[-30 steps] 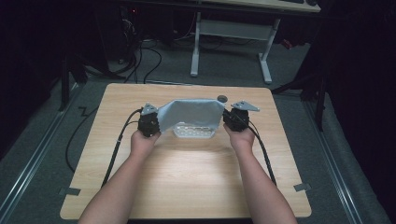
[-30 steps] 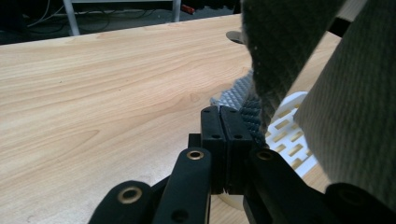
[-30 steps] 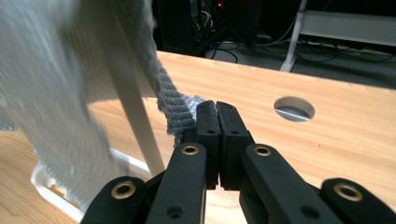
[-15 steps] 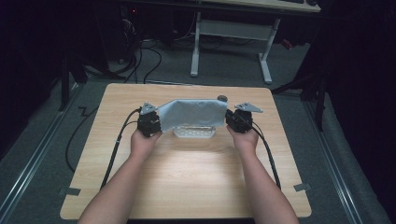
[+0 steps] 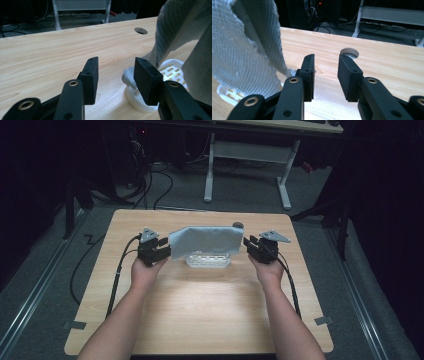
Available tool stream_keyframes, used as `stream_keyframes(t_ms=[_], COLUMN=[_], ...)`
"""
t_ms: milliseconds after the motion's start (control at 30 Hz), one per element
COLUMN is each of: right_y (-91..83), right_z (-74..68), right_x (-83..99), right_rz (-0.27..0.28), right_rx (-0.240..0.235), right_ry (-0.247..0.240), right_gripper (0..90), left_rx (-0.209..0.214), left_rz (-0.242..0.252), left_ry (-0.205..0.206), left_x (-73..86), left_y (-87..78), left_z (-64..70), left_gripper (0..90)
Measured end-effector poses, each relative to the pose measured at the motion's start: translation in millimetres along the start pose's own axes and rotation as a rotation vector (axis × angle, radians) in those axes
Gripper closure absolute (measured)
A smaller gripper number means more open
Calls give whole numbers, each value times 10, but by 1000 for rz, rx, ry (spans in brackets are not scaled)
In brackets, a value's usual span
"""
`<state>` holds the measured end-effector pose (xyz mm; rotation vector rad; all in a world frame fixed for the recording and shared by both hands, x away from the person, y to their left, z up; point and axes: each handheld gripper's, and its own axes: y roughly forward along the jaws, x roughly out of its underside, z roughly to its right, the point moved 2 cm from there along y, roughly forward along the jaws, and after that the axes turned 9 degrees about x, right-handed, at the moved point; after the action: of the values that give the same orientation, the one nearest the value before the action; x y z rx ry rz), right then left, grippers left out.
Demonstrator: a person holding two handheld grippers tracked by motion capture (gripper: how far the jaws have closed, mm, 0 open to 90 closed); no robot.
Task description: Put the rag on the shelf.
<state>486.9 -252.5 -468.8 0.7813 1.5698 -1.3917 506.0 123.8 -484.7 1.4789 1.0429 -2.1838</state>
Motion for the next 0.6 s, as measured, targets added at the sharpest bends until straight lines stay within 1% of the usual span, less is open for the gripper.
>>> stream_keyframes(t_ms=[133,233,300,367,400,467,500,600], right_y=[-64,-120,-164,-230,-252,-308,-329,-408], right_z=[26,25,19,14,15,12,7,-8], right_x=[-5,-19,-27,-17,-11,8,15,27], right_rz=[1,9,18,45,49,35,32,30], right_rx=[5,6,3,2,1,-10,-10,-9], right_ry=[-2,-16,-33,-38,-38,-45,-47,-61], right_gripper=[638,625,610,613,614,607,600,584], left_rx=[-12,-24,-31,-38,-48,-56,-57,-70], left_rz=[2,7,9,14,13,23,16,23], left_ry=[-9,-9,-12,-11,-9,-21,-27,-26], left_x=[33,59,79,99,113,148,163,214], left_y=[-82,-160,-228,-286,-322,-401,-436,-553], left_z=[-44,-73,-96,-115,-128,-163,-180,-197], left_gripper=[550,546,542,541,536,528,528,525])
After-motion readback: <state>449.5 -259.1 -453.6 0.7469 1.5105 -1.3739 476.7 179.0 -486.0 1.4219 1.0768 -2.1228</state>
